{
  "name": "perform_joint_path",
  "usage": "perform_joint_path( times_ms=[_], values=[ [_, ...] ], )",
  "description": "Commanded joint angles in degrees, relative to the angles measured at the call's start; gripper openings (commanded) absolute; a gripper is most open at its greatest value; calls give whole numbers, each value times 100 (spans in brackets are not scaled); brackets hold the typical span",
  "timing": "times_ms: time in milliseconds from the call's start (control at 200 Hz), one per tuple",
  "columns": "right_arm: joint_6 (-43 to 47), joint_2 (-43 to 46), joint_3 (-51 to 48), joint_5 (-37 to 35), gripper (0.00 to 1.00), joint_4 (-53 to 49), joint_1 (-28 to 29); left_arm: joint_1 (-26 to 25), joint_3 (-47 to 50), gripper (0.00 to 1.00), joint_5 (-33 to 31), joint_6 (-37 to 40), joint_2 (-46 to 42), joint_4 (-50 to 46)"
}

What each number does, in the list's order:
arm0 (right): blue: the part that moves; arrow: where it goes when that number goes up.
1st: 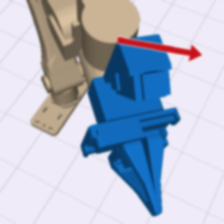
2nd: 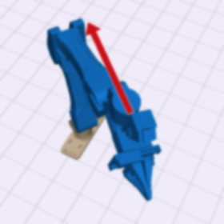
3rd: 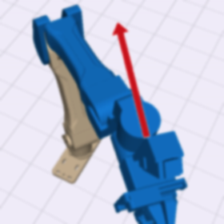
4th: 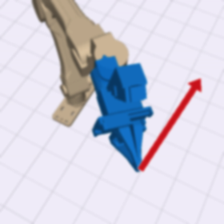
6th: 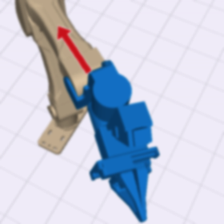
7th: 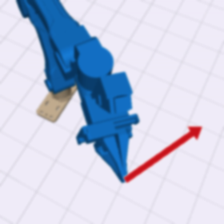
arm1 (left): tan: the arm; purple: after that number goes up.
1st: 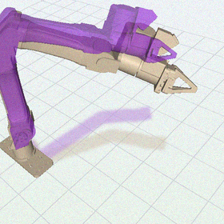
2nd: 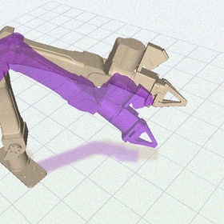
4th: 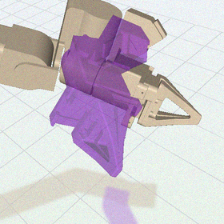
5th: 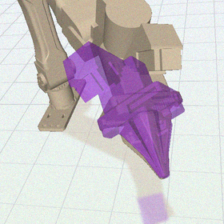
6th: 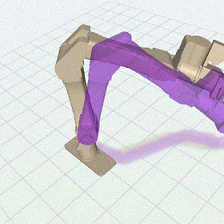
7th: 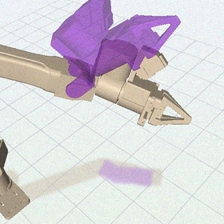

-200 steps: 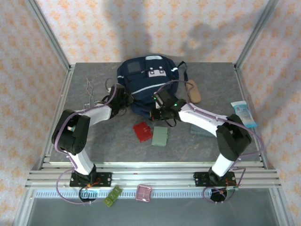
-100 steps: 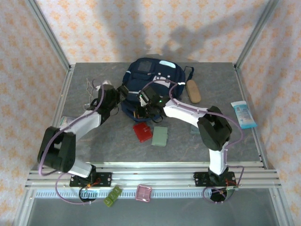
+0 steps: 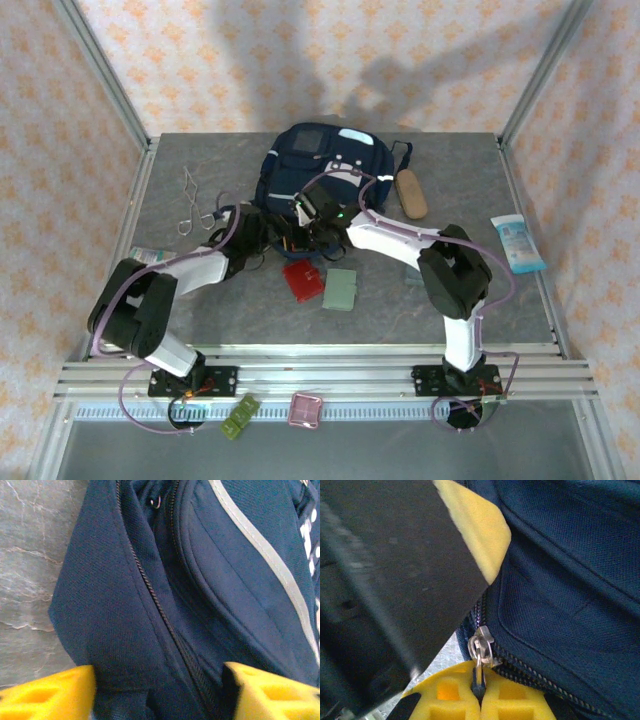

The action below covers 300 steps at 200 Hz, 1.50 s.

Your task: Pack books, pencil case, and school supplies into a backpack

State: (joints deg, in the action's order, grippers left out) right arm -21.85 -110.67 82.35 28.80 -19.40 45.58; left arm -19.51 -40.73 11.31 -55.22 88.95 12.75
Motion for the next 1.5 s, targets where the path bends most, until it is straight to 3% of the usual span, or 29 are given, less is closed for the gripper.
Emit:
perform_joint_path(
  times_ms=[0,65,415,611,781,891,1141,1316,1496],
  values=[
    [100,-15,81,238,0,313,52,-19,-239,22,-118,22,287,283],
    [166,-25,62,118,0,152,43,-3,-276,0,-124,19,367,283],
    [201,1159,-1641,-385,0,159,-813,310,-76,0,-329,195,10,150],
    [339,1563,-2345,-1202,0,15,-1478,473,-126,0,-300,288,-53,72],
    [227,1704,-2332,-2162,0,6,-1759,595,-260,0,-356,336,-54,22],
    [222,1847,-2249,-1574,0,143,-1652,674,-549,0,-421,418,70,-76],
    [95,1789,-1947,-779,0,534,-747,922,-1763,0,-788,820,721,-693],
    [-197,1117,-1479,-288,0,1113,-537,963,-2241,45,-666,973,814,-1040],
    [-258,670,-1068,-133,0,1287,-454,871,-1404,56,-353,720,-36,-827]
  ],
)
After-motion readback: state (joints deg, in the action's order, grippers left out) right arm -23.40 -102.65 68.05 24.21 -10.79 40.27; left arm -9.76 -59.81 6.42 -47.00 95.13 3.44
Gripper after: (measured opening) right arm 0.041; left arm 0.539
